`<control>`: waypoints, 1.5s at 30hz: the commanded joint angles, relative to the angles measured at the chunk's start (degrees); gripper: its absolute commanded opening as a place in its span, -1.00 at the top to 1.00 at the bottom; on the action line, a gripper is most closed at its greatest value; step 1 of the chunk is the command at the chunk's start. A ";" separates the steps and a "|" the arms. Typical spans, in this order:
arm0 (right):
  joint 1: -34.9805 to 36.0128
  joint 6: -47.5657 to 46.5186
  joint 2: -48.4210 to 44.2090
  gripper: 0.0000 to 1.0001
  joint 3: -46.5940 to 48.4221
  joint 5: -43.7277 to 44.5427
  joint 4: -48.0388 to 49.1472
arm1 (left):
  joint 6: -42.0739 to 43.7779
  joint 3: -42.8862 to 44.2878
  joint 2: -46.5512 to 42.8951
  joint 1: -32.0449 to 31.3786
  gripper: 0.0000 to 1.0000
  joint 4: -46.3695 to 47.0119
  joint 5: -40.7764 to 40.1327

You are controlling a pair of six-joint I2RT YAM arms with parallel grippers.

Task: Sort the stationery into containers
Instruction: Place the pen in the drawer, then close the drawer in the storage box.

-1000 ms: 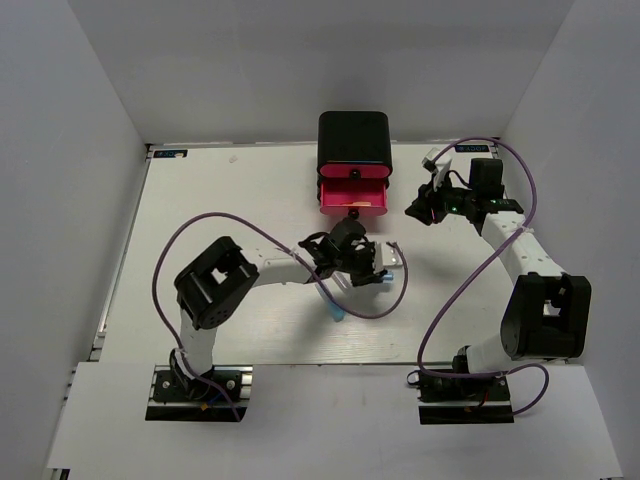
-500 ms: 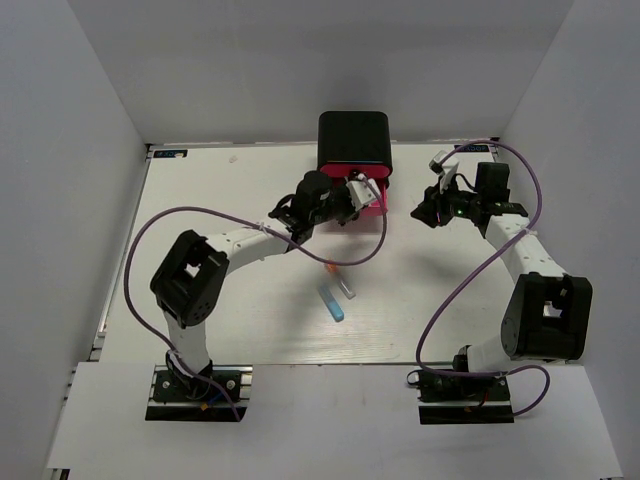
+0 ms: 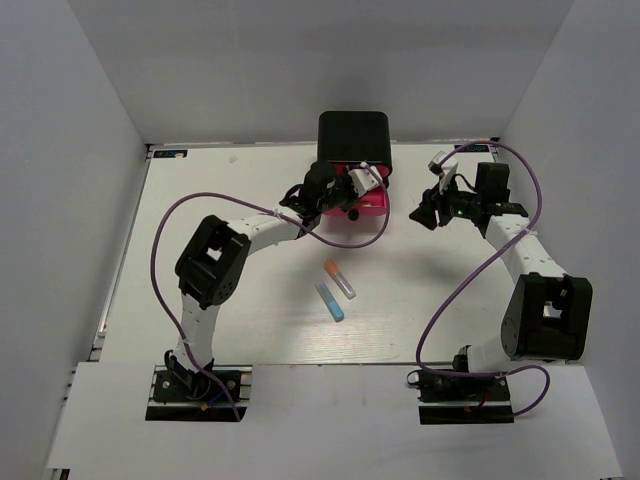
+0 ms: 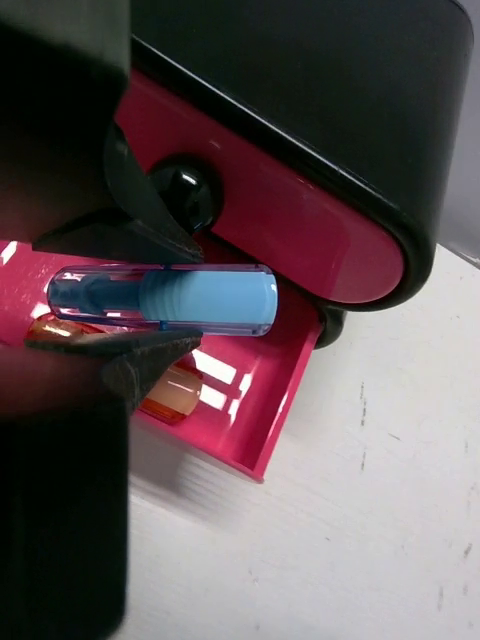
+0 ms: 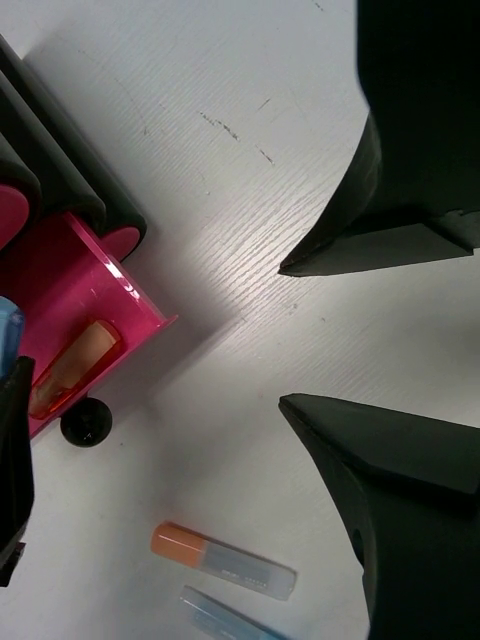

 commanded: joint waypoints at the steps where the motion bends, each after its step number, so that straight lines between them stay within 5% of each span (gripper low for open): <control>1: -0.02 -0.93 -1.81 -0.14 -0.51 -1.25 0.31 | -0.25 1.48 -1.95 0.44 0.03 0.48 -1.14; 4: 0.07 -0.93 -1.63 -0.17 -0.42 -1.69 0.23 | -0.87 0.96 -2.57 0.44 -0.20 1.71 -1.84; 13: 0.07 -3.04 -1.81 -0.29 0.81 -1.87 -0.83 | -3.68 -0.18 -9.68 -0.17 -0.31 4.43 -3.07; 14: -0.02 -3.48 -2.07 -0.34 1.07 -1.34 -0.22 | -5.77 -0.80 -12.30 -0.17 -0.31 5.04 -3.08; 15: -0.02 -3.66 -3.12 -0.80 1.16 -0.82 1.09 | -7.27 -1.85 -13.72 -0.17 -0.31 5.05 -3.78; 16: -0.02 -3.66 -3.56 -0.81 0.82 0.84 3.89 | -9.38 -1.86 -15.13 -0.17 -0.28 4.35 -4.39; 21: -0.02 2.83 -2.87 -0.81 0.02 9.63 10.61 | -28.88 -12.71 -25.06 0.44 0.67 2.24 -7.46; 22: -0.02 4.41 -1.38 -0.76 0.72 10.08 8.77 | -31.61 -15.36 -28.29 0.44 0.76 2.93 -7.47; 24: 0.07 2.68 2.48 -0.19 5.45 4.12 -1.89 | -39.34 -23.63 -30.95 0.44 0.79 6.27 -8.78; 25: -0.10 2.32 5.63 0.58 9.82 2.63 -3.45 | -42.59 -26.18 -32.01 1.05 0.79 7.06 -9.92; 26: 0.15 2.32 6.45 1.00 10.47 -0.26 -4.34 | -46.36 -31.16 -32.71 1.06 0.81 8.03 -10.46; 28: 0.42 4.07 5.93 1.00 8.65 -1.60 -2.69 | -56.21 -36.02 -33.34 1.76 0.81 14.43 -10.46; 30: 0.51 4.60 5.23 1.00 6.97 -2.82 -0.40 | -64.54 -39.90 -31.33 2.29 0.75 19.43 -9.15; 31: 0.60 4.78 4.44 1.00 5.31 -3.18 0.31 | -67.03 -40.43 -30.27 2.29 0.53 20.86 -9.14; 34: 0.68 4.87 3.99 0.60 4.86 -3.27 0.67 | -73.29 -41.23 -24.91 2.29 0.08 27.62 -6.08; 45: 0.42 4.95 2.94 0.35 2.66 -3.18 1.98 | -81.02 -32.18 -9.26 4.49 -0.46 34.49 2.11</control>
